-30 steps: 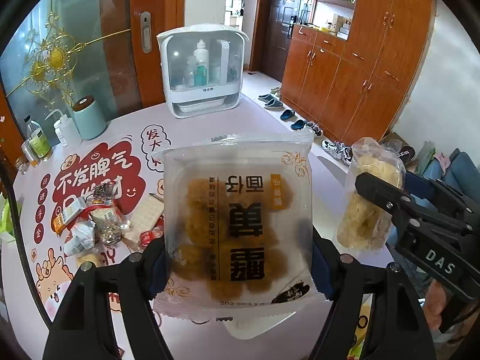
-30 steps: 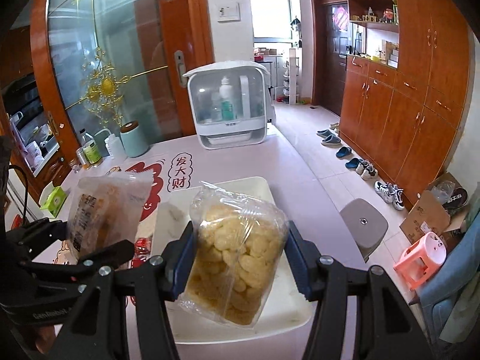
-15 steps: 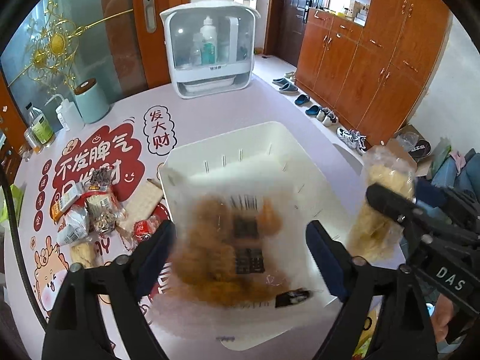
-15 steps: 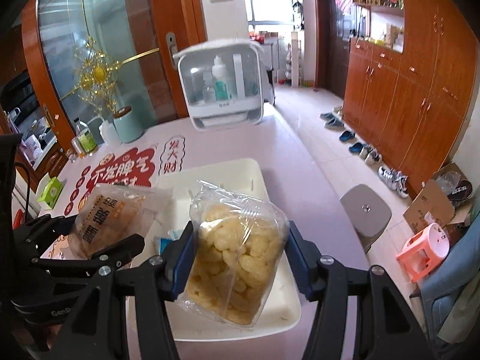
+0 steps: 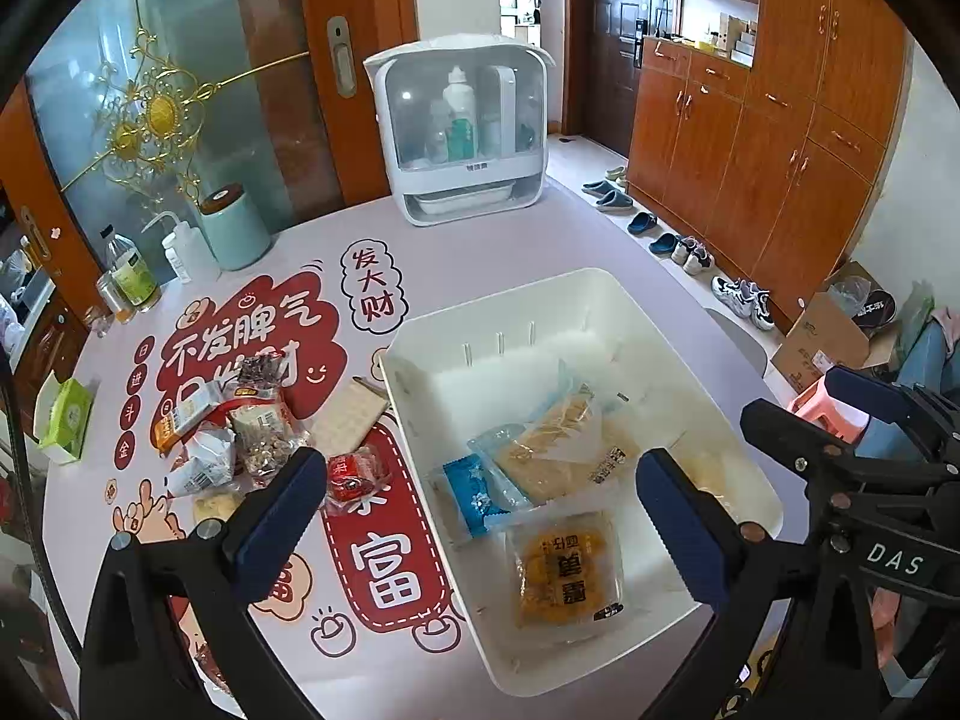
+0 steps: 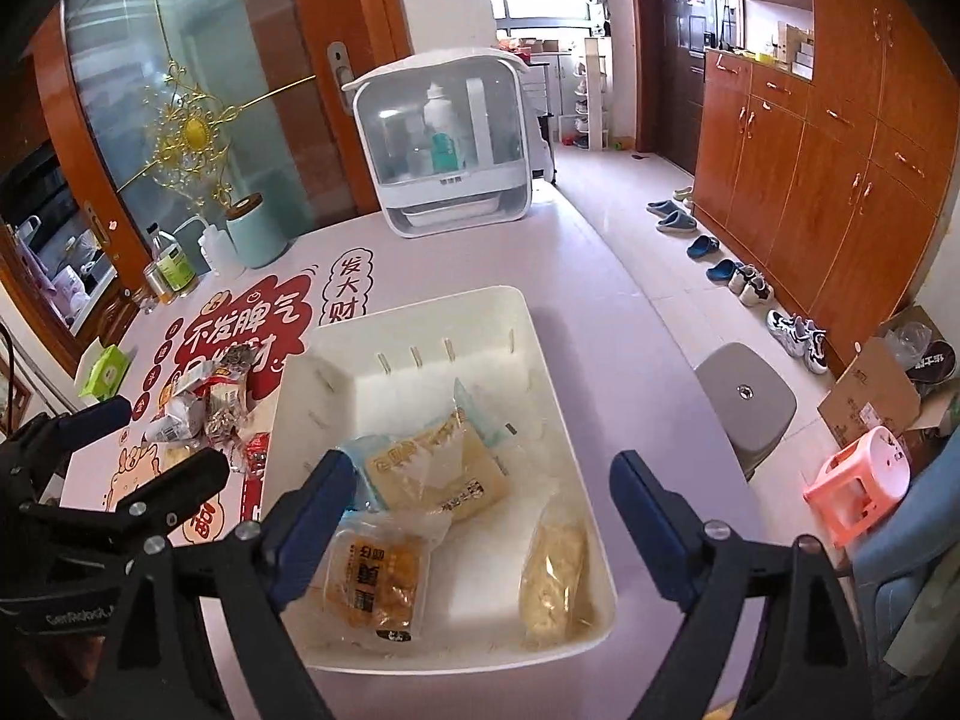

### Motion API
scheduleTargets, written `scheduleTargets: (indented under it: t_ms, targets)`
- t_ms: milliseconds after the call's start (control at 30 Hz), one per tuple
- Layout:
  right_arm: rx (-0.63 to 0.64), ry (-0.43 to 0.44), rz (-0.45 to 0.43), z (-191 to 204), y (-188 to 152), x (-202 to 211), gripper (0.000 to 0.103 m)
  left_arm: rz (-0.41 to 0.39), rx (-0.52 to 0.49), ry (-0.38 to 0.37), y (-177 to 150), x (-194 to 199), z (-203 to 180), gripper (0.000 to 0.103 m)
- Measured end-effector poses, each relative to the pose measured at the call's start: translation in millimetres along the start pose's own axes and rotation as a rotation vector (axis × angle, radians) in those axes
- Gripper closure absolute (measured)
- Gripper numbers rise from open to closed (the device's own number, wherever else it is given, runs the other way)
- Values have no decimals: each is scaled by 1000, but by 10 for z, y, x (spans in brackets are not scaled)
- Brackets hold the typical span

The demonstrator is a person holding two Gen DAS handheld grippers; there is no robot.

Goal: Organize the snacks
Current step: 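Carry both bags over the white tray and release them inside, then move both tools back toward the remaining snacks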

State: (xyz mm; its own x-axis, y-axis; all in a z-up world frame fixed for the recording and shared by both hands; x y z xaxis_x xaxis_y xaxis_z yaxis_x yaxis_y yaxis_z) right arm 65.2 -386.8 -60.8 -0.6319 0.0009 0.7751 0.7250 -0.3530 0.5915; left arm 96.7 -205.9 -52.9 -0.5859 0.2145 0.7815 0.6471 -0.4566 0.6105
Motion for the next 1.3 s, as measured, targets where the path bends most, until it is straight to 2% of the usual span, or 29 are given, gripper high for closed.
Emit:
scheduleTargets:
  t_ms: [733, 967, 1300]
  targets:
    - [45, 27, 20, 349, -169, 69, 15, 4, 23, 45, -305, 226, 276, 1]
    - [65, 53, 32, 553, -267, 86, 15, 13, 49, 69, -521, 326, 506, 1]
    - [134, 103, 51, 1159, -403, 77, 15, 32, 138, 137, -902, 505, 1115, 1]
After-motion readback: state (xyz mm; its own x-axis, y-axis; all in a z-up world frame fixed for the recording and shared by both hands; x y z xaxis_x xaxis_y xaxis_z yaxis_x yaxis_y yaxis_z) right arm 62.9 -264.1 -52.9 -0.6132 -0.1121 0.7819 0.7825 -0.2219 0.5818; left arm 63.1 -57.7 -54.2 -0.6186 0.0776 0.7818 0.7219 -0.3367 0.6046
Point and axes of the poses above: each gripper's, at about its wrist camera, not at the fingertips, and x roughly against the way its jaws point, z to its left, y to its top, the point moved 2 cm from there along -x, roughly the way its jaws point, and after that the axes turned 10 degrees about -x, right-handed, at the moved point
